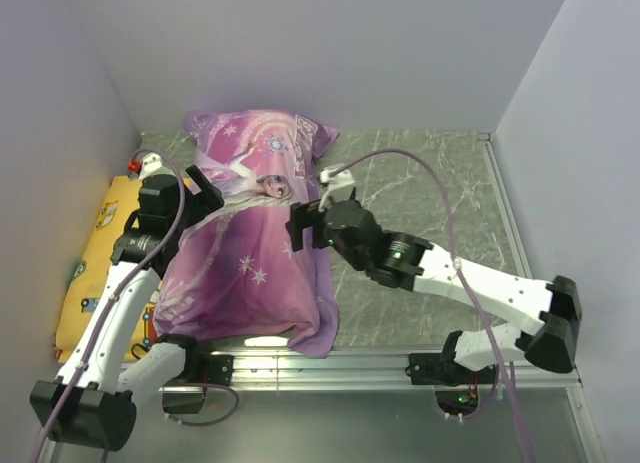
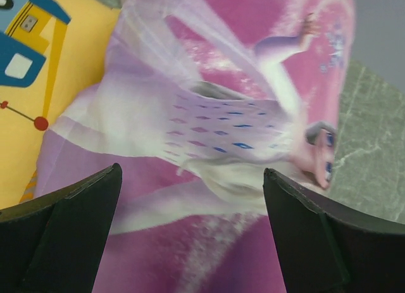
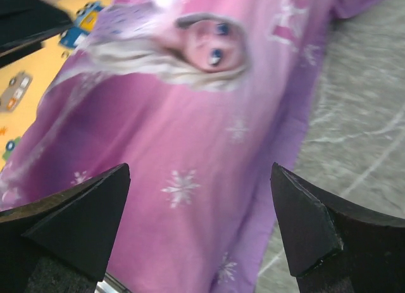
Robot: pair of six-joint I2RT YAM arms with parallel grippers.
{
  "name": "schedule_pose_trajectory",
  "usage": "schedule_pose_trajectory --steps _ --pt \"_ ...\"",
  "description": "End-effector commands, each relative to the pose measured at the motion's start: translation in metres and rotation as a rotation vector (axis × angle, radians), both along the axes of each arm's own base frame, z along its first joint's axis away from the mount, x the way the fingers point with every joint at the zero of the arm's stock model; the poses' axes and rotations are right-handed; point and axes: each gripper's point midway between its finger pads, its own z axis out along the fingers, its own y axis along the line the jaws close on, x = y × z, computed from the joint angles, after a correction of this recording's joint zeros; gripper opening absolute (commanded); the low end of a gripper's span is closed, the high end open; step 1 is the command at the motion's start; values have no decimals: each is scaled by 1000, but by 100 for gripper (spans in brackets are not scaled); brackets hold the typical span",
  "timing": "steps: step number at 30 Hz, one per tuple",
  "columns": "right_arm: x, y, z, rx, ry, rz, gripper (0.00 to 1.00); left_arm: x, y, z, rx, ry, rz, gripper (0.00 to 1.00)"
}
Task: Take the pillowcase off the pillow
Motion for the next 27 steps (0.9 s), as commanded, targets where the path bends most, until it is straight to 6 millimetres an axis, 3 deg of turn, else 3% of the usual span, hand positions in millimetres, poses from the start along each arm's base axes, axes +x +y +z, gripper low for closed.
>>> schedule_pose_trajectory --steps 1,3,4,6,7,11,12,14,15,16,17,18,19,20,21,23,24,25,26,27 --pt "-7 32 -11 -87 -7 61 98 12 3 -16 -42 25 -39 99" --pt "-10 48 -20 -93 8 94 98 15 4 -31 -54 54 -47 99" --pt "-9 58 -39 -125 31 103 99 17 1 -40 -67 78 -67 99" --pt "-5 67 -54 -144 52 93 99 23 3 -54 -79 95 -60 99" --pt "-2 71 -74 -178 75 84 98 27 0 -65 -92 123 -74 99" --pt "6 62 -110 -248 128 10 87 34 -25 -87 -179 174 -186 88" --pt "10 50 -120 -269 146 -20 75 39 -32 -85 -198 154 -219 76" --pt "16 35 -120 -247 167 -71 56 40 -53 -85 -247 150 -306 65" --pt "23 17 -129 -253 186 -107 35 43 -60 -84 -247 145 -329 52" --pt "26 6 -119 -216 186 -136 28 40 -78 -84 -231 156 -376 48" --pt "30 -5 -119 -210 193 -163 22 44 -89 -73 -212 137 -403 38" --pt "30 -20 -127 -223 210 -187 16 46 -97 -78 -191 157 -414 35" --pt "41 -41 -116 -191 207 -243 14 42 -118 -78 -178 165 -469 31" --pt "42 -51 -115 -183 210 -265 13 45 -129 -69 -177 146 -496 27" --pt "42 -66 -120 -191 221 -292 12 47 -139 -74 -180 161 -518 25" --pt "47 -93 -110 -163 210 -353 11 47 -167 -65 -185 150 -586 18" --pt "46 -102 -108 -167 211 -373 11 48 -178 -73 -181 173 -609 16" --pt "45 -110 -98 -152 193 -387 13 41 -199 -72 -176 180 -662 15" --pt "45 -119 -95 -153 185 -408 20 43 -211 -64 -171 170 -683 12" --pt "44 -128 -91 -168 171 -437 25 42 -223 -72 -159 194 -699 11"
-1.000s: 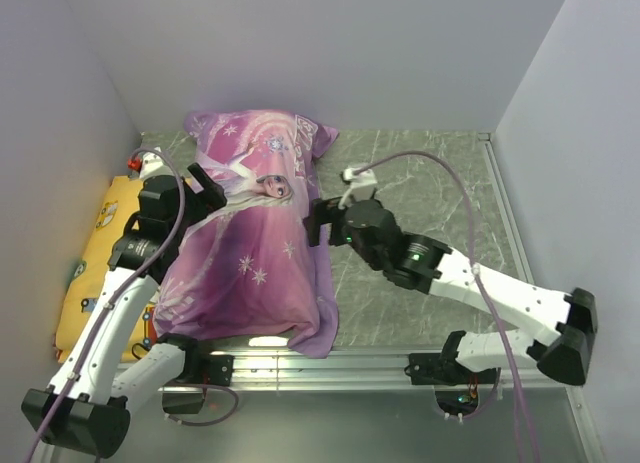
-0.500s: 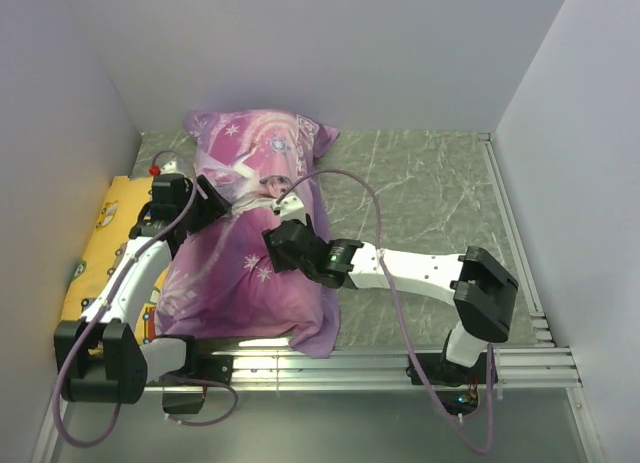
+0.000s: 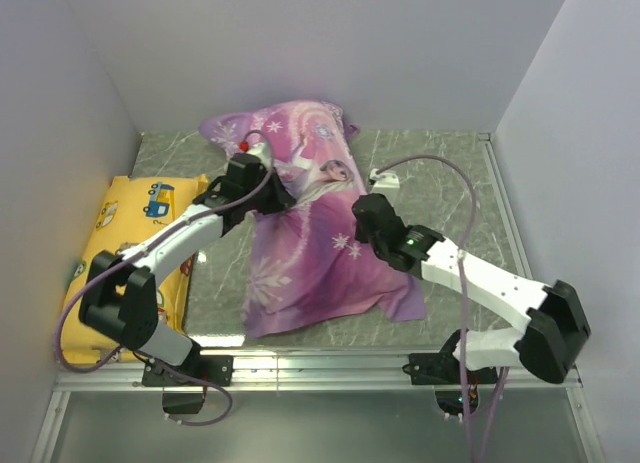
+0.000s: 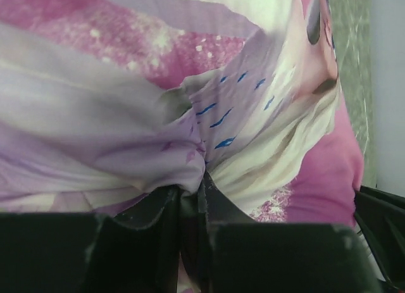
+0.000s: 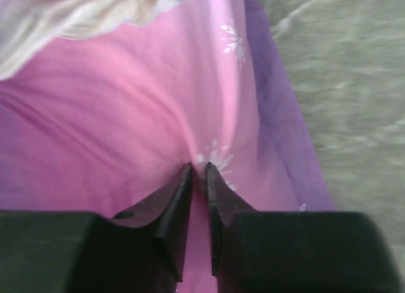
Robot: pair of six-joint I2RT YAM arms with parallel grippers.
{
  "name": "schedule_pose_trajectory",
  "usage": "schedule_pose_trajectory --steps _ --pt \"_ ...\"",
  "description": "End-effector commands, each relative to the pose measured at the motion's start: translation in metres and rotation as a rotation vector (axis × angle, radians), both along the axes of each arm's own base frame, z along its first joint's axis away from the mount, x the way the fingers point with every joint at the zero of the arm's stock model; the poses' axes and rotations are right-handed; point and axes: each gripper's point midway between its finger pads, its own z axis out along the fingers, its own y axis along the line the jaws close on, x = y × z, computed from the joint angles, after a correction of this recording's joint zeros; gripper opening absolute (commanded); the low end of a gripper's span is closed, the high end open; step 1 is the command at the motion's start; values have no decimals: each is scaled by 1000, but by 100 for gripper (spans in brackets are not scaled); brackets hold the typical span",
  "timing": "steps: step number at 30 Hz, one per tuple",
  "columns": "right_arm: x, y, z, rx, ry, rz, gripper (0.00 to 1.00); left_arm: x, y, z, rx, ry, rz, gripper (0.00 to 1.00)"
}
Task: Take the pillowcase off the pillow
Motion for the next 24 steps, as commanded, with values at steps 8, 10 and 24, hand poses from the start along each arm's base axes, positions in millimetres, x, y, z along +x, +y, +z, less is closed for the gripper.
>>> schedule_pose_trajectory --steps 8,10,24 --pt "-35 -38 95 51 -221 5 86 -36 -132 26 -48 -19 -281 13" --pt "-43 -25 102 57 -244 71 90 -34 -136 29 -59 -19 -267 15" --pt "-63 44 16 -189 -144 185 100 1 -71 106 -170 -136 2 69"
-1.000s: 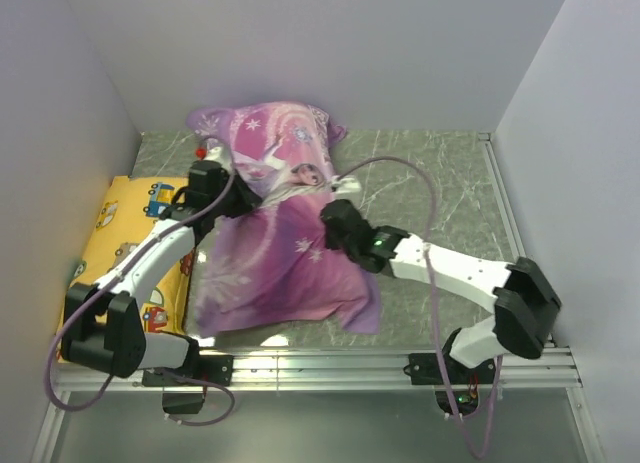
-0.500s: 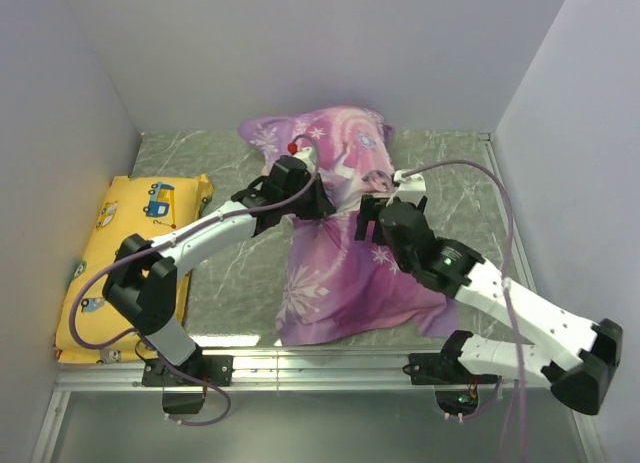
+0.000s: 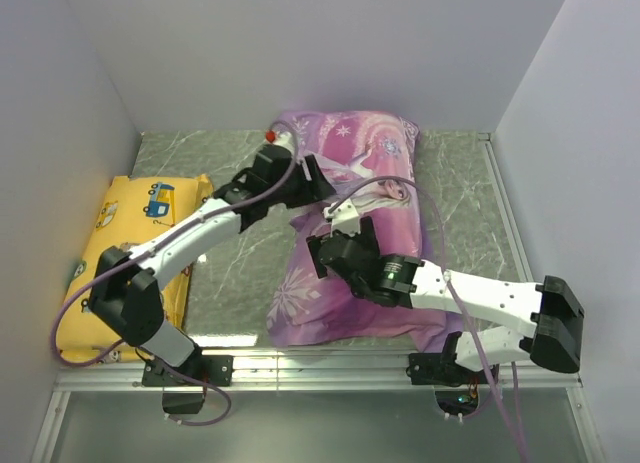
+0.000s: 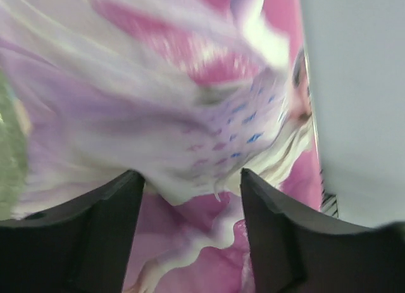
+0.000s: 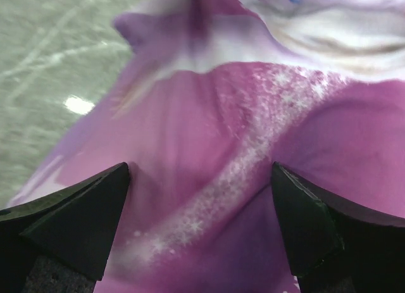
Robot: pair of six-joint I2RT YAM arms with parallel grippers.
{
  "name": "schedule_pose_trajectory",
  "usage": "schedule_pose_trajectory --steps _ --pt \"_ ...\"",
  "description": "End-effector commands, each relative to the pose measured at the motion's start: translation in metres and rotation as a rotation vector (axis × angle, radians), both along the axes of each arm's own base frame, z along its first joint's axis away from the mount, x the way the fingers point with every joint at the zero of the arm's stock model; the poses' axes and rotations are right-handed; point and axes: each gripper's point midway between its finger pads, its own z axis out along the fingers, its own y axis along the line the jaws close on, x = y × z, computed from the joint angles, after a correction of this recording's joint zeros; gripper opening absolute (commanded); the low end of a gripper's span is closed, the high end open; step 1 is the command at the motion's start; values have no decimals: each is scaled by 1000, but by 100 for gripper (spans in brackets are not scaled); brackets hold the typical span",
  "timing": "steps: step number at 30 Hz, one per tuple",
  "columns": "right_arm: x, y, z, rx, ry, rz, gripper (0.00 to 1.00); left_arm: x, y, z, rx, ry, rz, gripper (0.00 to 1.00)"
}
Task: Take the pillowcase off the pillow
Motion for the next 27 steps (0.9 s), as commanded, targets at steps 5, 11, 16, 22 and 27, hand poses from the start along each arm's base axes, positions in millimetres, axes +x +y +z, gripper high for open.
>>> schedule_pose_trajectory --steps 5,11,16,22,27 --pt "8 -23 -30 -111 -7 -170 83 51 72 56 -100 -134 154 84" --pt "0 -40 -29 -94 8 -207 1 98 72 15 -134 -88 20 99" --pt "-8 -60 -15 -36 4 -228 0 134 59 -35 -168 -26 1 99" --pt "-17 -69 -4 47 19 -196 0 156 54 -72 -257 0 94 99" --pt "-19 -75 10 73 6 -198 0 156 39 -68 -397 -51 129 99"
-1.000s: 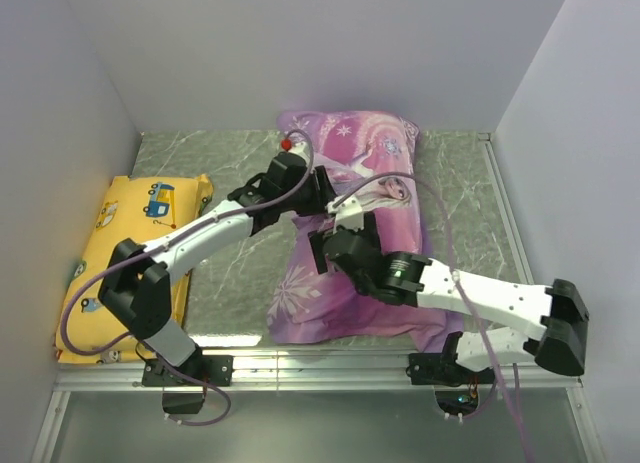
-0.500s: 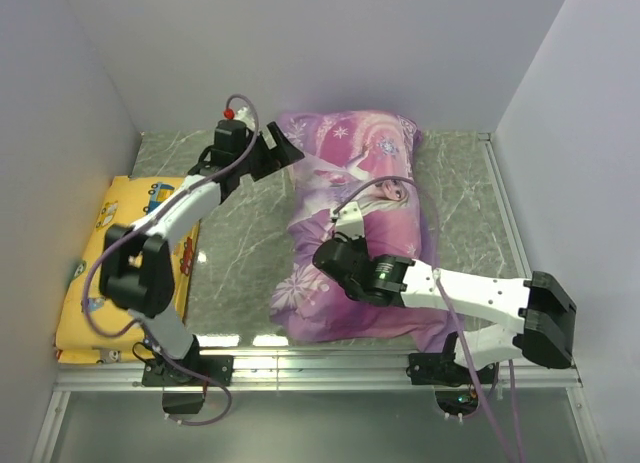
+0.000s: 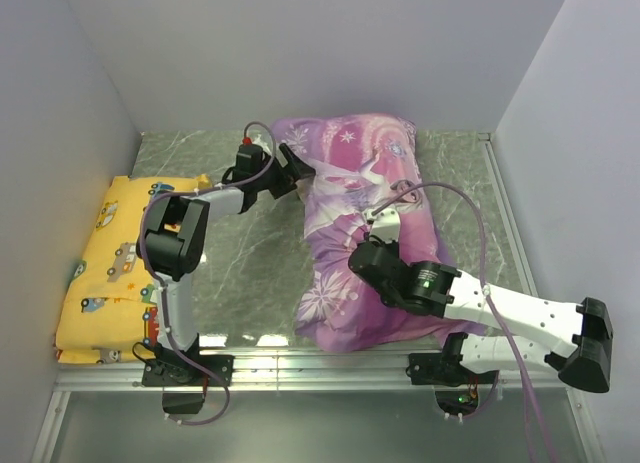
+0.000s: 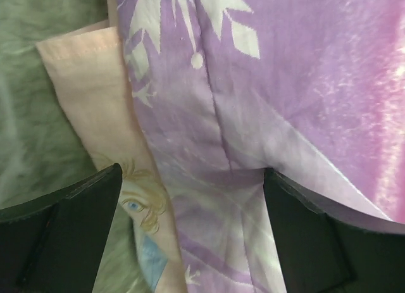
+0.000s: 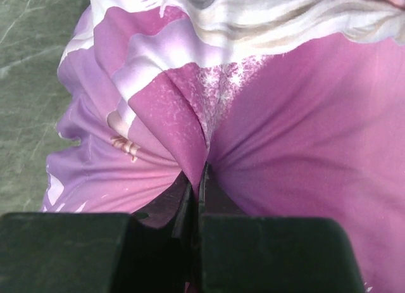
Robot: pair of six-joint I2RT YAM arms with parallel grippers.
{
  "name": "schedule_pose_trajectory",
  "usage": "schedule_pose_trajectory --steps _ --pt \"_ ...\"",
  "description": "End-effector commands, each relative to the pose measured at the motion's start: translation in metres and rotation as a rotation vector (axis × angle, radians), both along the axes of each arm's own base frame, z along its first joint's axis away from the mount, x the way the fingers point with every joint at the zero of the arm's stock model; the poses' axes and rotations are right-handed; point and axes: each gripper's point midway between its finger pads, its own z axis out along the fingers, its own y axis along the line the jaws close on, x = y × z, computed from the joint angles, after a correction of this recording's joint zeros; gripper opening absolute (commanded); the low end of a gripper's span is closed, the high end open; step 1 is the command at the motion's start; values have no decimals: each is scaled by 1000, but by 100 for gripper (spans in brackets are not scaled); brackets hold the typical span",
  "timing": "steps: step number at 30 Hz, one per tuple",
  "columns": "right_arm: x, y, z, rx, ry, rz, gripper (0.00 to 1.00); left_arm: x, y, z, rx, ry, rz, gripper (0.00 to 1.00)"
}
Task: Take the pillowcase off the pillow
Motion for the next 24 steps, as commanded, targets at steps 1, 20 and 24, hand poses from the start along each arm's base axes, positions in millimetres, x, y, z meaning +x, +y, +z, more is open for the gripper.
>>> schedule_pose_trajectory --steps 1,20,24 --pt "-2 -9 13 23 -15 -18 0 10 -24 45 -153 -165 21 98" --pt "5 -28 126 150 -182 -18 0 -75 -19 178 33 -459 -10 0" --pt "-16 -44 185 338 -232 46 0 -159 -37 252 172 -617 -88 0"
